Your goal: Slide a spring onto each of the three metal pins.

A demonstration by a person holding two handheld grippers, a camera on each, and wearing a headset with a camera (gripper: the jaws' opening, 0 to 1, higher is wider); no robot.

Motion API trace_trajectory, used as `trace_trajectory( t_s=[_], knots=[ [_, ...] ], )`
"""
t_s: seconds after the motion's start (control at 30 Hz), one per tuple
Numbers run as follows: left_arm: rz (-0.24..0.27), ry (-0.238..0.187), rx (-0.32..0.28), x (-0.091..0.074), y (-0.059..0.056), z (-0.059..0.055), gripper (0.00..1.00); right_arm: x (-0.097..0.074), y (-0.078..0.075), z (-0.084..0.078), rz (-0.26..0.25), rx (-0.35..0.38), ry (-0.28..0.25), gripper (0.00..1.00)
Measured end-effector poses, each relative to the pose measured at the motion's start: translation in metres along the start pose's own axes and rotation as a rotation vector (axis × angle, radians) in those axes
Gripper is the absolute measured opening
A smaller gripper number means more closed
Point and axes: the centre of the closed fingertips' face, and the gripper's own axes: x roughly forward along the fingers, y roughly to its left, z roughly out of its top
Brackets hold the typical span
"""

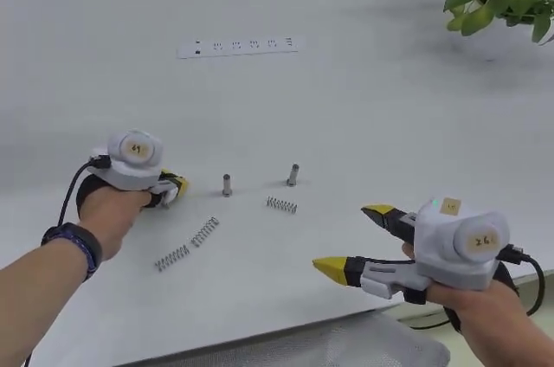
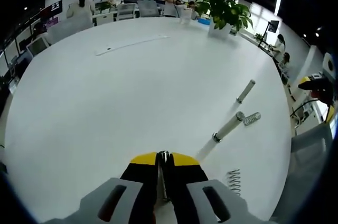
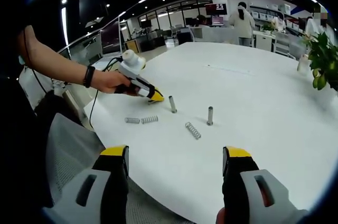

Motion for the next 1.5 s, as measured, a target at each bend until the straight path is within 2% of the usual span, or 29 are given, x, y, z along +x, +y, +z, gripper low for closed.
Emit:
trace_trajectory(
  t_s=[0.2, 0.37, 0.87, 1.5],
  knots=[
    [0.003, 0.022, 0.02, -0.001, -0.003, -0.001, 0.0, -0.001, -0.001, 0.0, -0.003, 0.0, -0.002, 0.71],
    [-0.002, 0.037, 0.013, -0.003, -0.004, -0.003, 0.0, -0.002, -0.003, 0.001, -0.008, 0.003, -0.007, 0.71],
    [0.022, -0.001, -0.005, -0.025, 0.002, 0.004, 0.0, 0.001, -0.001, 0.002, 0.003, -0.003, -0.013, 0.71],
    [0.049, -0.027, -0.004, -0.045, 0.009, 0.006, 0.0, 0.002, 0.001, 0.002, 0.009, 0.0, -0.021, 0.71]
  ],
)
